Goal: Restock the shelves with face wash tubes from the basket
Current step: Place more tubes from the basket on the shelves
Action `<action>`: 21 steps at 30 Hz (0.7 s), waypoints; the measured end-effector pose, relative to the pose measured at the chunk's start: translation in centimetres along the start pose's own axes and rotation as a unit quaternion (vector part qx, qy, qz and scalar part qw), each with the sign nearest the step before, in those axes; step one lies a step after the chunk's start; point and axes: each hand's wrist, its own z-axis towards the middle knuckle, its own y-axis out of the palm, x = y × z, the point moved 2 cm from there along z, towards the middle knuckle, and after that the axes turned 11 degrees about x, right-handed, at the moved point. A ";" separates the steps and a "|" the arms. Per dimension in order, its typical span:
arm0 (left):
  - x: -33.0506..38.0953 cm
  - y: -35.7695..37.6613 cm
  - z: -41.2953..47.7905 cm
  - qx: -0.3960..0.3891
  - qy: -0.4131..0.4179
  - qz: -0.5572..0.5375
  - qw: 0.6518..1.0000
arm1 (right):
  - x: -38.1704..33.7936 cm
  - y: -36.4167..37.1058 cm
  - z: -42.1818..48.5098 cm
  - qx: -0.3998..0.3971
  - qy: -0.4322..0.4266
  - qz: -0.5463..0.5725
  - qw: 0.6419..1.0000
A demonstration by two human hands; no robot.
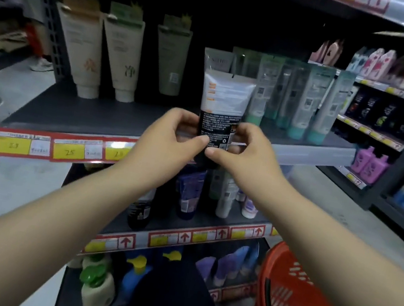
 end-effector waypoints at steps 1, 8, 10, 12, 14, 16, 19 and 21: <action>-0.4 0.3 -0.6 -0.003 -0.006 0.007 1.000 | 0.6 -0.1 -0.7 -0.007 0.011 -0.004 1.000; -3.1 0.8 -5.9 -0.027 -0.061 0.034 0.997 | 2.9 -1.2 -6.0 -0.066 0.031 -0.038 0.997; -3.4 0.5 -7.5 -0.026 -0.068 0.033 0.997 | 3.3 -1.1 -7.5 -0.077 0.022 -0.055 0.995; -3.5 0.0 -9.1 -0.026 -0.067 0.036 0.997 | 3.5 -0.9 -8.8 -0.081 0.012 -0.075 0.994; -3.8 -0.6 -10.6 -0.028 -0.070 0.032 0.997 | 3.8 -0.5 -10.0 -0.089 0.010 -0.091 0.992; -4.2 -1.4 -11.7 -0.027 -0.076 0.022 0.996 | 3.9 0.1 -10.9 -0.101 0.003 -0.093 0.991; -5.2 -2.9 -13.1 -0.016 -0.085 0.016 0.996 | 3.7 1.6 -12.4 -0.122 -0.008 -0.098 0.988; -6.1 -4.3 -13.8 -0.005 -0.090 0.021 0.996 | 3.5 3.0 -13.4 -0.139 -0.008 -0.104 0.985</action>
